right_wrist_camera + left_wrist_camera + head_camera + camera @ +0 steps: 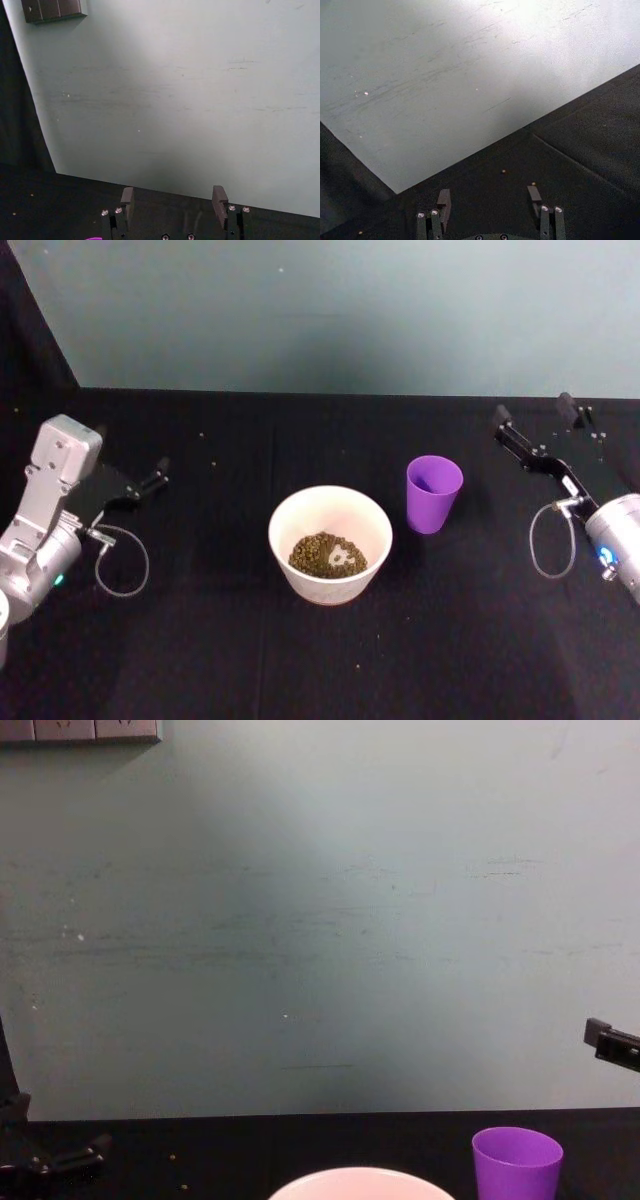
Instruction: Pick up the cup and pour the mung beans from the cup into the bowl.
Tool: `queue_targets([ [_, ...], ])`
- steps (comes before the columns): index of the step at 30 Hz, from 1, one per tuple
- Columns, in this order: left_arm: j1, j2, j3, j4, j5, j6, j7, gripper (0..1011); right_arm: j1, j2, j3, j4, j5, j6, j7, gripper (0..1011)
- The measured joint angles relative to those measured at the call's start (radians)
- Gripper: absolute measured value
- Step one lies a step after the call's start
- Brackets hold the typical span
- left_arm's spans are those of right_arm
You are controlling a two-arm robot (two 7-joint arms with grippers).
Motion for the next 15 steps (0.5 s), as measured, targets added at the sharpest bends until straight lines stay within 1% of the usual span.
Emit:
queue_targets([
  [15, 0.000, 0.000, 0.000, 0.000, 0.000, 0.000, 0.000, 1000, 0.000, 0.000, 0.000, 0.000, 0.001, -0.001, 0.001, 1000],
])
